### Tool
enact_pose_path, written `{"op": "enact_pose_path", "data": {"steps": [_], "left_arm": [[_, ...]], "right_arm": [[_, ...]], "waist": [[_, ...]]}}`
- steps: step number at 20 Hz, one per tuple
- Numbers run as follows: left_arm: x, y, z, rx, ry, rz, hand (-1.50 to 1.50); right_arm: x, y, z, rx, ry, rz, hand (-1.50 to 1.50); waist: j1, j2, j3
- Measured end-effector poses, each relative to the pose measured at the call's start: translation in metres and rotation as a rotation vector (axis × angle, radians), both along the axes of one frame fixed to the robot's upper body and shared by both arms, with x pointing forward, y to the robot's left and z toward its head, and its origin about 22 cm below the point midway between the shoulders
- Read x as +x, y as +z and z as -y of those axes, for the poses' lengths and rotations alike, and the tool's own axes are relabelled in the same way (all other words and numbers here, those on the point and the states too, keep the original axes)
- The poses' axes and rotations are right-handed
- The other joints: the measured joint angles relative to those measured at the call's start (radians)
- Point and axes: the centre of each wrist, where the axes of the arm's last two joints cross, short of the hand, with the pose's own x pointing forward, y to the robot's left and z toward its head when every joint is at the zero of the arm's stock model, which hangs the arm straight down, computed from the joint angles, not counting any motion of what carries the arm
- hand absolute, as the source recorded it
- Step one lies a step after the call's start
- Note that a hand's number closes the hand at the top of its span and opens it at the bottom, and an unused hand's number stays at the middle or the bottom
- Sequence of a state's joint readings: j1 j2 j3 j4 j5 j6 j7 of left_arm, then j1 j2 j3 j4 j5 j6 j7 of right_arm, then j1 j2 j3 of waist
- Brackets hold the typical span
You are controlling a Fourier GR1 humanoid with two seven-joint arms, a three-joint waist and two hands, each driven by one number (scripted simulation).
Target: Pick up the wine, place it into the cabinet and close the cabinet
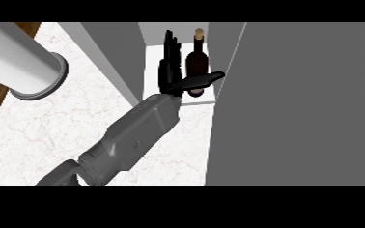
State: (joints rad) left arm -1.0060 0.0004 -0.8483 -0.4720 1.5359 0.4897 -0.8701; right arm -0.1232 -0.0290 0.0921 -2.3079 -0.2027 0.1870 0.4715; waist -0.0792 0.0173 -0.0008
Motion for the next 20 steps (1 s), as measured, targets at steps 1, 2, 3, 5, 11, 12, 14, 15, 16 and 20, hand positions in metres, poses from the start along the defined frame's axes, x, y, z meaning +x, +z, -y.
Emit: {"op": "enact_pose_path", "data": {"steps": [1, 2, 3, 5, 11, 12, 14, 15, 16, 20], "left_arm": [[-0.004, -0.002, 0.001, -0.002, -0.011, 0.002, -1.50], [-0.008, -0.005, 0.003, -0.009, -0.022, 0.000, -1.50], [-0.010, -0.005, 0.005, -0.007, -0.033, 0.002, -1.50], [-0.013, -0.008, 0.006, -0.006, -0.046, 0.009, -1.50], [-0.028, -0.016, 0.010, 0.005, -0.086, 0.024, -1.50], [-0.030, -0.017, 0.011, 0.005, -0.089, 0.028, -1.50], [-0.031, -0.020, 0.009, 0.012, -0.091, 0.032, -1.50], [-0.035, -0.023, 0.008, 0.011, -0.090, 0.033, -1.50], [-0.040, -0.025, 0.009, 0.011, -0.097, 0.035, -1.50], [-0.049, -0.025, 0.011, 0.007, -0.106, 0.048, -1.50]], "right_arm": [[0.000, -0.001, 0.001, -0.001, -0.002, -0.002, -1.50], [0.002, -0.002, 0.001, 0.000, -0.003, -0.002, -1.50], [-0.001, -0.001, 0.004, 0.000, -0.007, -0.004, -1.50], [0.001, 0.000, 0.004, -0.002, -0.013, -0.008, -1.50], [-0.005, 0.000, 0.005, -0.003, -0.042, -0.010, -1.50], [-0.008, 0.002, 0.005, -0.003, -0.045, -0.012, -1.50], [-0.007, 0.003, 0.005, -0.001, -0.053, -0.013, -1.50], [-0.009, 0.003, 0.006, -0.003, -0.057, -0.016, -1.50], [-0.006, 0.001, 0.006, -0.004, -0.059, -0.016, -1.50], [-0.013, 0.000, 0.008, 0.001, -0.068, -0.019, -1.50]], "waist": [[0.004, -0.001, 0.000], [0.007, -0.002, 0.000], [0.012, -0.003, 0.000], [0.019, -0.005, 0.000], [0.045, -0.011, 0.000], [0.048, -0.012, 0.001], [0.054, -0.014, 0.001], [0.058, -0.014, 0.001], [0.060, -0.015, 0.001], [0.069, -0.017, 0.001]]}}
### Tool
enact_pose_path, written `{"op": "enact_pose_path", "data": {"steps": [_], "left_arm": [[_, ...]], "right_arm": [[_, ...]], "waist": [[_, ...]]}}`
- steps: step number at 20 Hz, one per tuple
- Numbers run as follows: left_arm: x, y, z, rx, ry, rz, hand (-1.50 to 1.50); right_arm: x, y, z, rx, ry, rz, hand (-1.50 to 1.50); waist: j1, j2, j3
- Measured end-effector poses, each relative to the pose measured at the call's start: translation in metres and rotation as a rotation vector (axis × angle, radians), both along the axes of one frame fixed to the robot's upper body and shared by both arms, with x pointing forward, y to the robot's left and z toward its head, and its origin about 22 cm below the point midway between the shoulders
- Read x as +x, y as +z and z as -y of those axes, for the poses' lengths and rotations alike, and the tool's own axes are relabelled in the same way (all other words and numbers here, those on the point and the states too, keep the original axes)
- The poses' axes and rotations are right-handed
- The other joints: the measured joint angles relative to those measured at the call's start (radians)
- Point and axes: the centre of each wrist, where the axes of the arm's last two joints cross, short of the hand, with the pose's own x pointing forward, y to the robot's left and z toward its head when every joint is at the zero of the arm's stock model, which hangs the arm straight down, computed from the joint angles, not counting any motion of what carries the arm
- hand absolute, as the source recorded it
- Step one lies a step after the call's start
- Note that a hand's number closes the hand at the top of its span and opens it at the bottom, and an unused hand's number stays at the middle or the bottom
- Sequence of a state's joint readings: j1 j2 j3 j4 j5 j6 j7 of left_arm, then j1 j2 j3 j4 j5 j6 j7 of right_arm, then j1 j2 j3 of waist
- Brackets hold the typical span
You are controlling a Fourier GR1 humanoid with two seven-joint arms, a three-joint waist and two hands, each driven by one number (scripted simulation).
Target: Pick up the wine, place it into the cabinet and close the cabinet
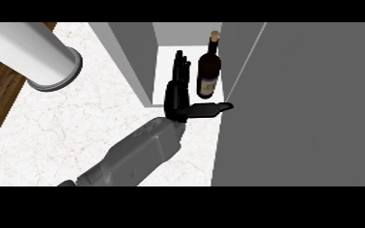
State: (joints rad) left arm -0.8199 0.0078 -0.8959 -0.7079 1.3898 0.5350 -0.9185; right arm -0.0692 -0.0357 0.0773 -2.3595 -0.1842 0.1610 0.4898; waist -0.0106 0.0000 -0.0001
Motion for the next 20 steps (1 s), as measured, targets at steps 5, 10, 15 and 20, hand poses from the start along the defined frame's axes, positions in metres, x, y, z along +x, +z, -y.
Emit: {"op": "enact_pose_path", "data": {"steps": [5, 10, 15, 20], "left_arm": [[-0.015, 0.000, -0.011, -0.003, -0.029, 0.034, -1.50], [-0.032, 0.000, -0.027, 0.006, -0.087, 0.062, -1.50], [-0.046, 0.011, -0.050, 0.004, -0.143, 0.090, -1.50], [-0.072, 0.026, -0.074, 0.017, -0.189, 0.111, -1.50]], "right_arm": [[-0.003, 0.005, 0.001, -0.003, -0.011, 0.000, -1.50], [-0.001, 0.002, -0.003, -0.008, -0.014, 0.002, -1.50], [-0.003, 0.004, 0.007, -0.017, -0.042, 0.014, -1.50], [-0.004, 0.001, 0.006, -0.044, -0.002, 0.008, 1.50]], "waist": [[0.011, -0.002, 0.000], [0.013, -0.002, 0.000], [0.014, -0.003, 0.000], [0.019, -0.004, 0.001]]}}
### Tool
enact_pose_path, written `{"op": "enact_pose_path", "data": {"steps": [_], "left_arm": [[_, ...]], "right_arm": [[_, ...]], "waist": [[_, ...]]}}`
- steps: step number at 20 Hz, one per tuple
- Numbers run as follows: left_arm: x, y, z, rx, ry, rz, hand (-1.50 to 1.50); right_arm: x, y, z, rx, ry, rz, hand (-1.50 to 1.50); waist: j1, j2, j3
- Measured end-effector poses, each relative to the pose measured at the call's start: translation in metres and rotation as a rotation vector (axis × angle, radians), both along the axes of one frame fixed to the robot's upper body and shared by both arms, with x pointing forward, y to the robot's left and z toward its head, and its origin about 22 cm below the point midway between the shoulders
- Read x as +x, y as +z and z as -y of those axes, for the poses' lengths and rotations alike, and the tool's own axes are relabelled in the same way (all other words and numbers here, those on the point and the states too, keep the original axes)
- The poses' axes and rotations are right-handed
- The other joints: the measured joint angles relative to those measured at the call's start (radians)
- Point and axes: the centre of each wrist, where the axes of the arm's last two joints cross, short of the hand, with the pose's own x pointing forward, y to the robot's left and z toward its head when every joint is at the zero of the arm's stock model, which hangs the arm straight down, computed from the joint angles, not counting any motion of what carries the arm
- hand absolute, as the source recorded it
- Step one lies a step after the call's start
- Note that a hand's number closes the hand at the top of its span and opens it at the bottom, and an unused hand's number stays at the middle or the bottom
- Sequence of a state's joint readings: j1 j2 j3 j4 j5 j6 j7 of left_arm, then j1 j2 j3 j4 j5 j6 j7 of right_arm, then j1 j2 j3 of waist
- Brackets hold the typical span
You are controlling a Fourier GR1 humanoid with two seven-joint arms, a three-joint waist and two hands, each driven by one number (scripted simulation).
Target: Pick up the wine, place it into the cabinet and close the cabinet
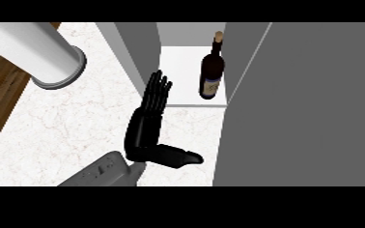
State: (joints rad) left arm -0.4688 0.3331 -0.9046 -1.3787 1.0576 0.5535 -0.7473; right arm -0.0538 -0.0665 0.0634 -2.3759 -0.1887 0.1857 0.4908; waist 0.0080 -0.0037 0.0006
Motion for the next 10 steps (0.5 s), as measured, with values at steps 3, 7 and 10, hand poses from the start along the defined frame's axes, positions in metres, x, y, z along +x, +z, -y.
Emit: {"op": "enact_pose_path", "data": {"steps": [3, 7, 10], "left_arm": [[-0.019, 0.003, -0.017, -0.004, -0.043, 0.004, -1.50], [-0.039, 0.014, -0.043, -0.008, -0.086, 0.007, 1.50], [-0.050, 0.018, -0.062, -0.013, -0.094, 0.012, 1.50]], "right_arm": [[-0.004, 0.001, 0.003, -0.047, 0.051, 0.009, 1.50], [-0.005, 0.004, 0.004, -0.131, 0.115, 0.023, 1.50], [-0.008, 0.001, 0.001, -0.166, 0.167, 0.006, 1.50]], "waist": [[0.001, 0.000, 0.000], [0.002, -0.001, 0.000], [-0.001, -0.001, 0.000]]}}
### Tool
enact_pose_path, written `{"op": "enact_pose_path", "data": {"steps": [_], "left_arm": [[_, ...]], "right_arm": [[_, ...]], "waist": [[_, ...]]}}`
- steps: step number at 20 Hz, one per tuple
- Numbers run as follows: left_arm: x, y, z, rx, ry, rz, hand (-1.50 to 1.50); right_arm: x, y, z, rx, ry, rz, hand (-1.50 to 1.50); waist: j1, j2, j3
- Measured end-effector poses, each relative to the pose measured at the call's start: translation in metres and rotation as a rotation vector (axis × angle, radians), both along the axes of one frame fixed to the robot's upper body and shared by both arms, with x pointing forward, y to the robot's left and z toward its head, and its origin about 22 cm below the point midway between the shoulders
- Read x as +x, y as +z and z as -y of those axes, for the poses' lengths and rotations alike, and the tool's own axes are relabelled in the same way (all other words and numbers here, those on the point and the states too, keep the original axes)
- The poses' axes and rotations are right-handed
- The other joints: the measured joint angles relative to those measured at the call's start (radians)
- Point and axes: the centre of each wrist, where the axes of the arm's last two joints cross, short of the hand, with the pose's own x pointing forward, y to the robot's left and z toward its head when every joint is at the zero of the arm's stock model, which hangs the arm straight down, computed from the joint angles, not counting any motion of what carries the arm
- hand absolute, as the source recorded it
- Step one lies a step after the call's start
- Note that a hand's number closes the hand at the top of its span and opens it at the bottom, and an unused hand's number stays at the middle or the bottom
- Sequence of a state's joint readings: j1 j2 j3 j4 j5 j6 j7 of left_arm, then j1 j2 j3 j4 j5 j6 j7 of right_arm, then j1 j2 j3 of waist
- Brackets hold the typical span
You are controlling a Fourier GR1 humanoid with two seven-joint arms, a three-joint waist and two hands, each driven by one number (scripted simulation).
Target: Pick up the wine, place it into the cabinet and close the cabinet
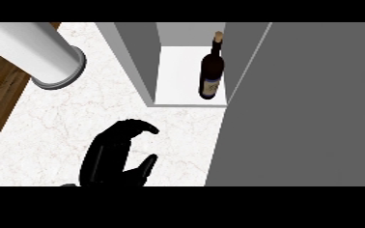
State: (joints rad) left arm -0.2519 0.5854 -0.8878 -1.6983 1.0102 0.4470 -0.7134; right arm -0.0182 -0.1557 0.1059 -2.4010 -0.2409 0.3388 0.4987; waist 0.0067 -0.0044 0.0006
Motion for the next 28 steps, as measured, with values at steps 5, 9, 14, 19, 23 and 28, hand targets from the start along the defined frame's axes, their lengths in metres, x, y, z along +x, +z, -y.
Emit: {"op": "enact_pose_path", "data": {"steps": [5, 9, 14, 19, 23, 28], "left_arm": [[-0.017, 0.006, -0.037, -0.003, 0.001, 0.005, 1.50], [-0.026, 0.015, -0.068, -0.005, 0.023, -0.006, -1.50], [-0.041, 0.020, -0.099, -0.013, 0.062, 0.005, -1.50], [-0.050, 0.022, -0.130, -0.038, 0.110, -0.001, -1.50], [-0.053, 0.028, -0.155, -0.041, 0.153, -0.003, -1.50], [-0.061, 0.029, -0.187, -0.027, 0.180, -0.005, -1.50]], "right_arm": [[-0.004, -0.004, -0.018, 0.002, 0.106, -0.061, 1.50], [-0.010, -0.009, -0.037, 0.026, 0.214, -0.094, 1.50], [-0.021, -0.004, -0.070, 0.048, 0.357, -0.148, 1.50], [-0.033, 0.004, -0.097, 0.012, 0.380, -0.175, 1.50], [-0.042, 0.009, -0.116, -0.014, 0.377, -0.169, 1.50], [-0.043, 0.010, -0.127, -0.018, 0.335, -0.130, 1.50]], "waist": [[0.003, 0.000, -0.001], [0.005, -0.001, -0.001], [0.009, -0.003, -0.002], [0.012, -0.007, -0.003], [0.021, -0.009, -0.004], [0.035, -0.010, -0.005]]}}
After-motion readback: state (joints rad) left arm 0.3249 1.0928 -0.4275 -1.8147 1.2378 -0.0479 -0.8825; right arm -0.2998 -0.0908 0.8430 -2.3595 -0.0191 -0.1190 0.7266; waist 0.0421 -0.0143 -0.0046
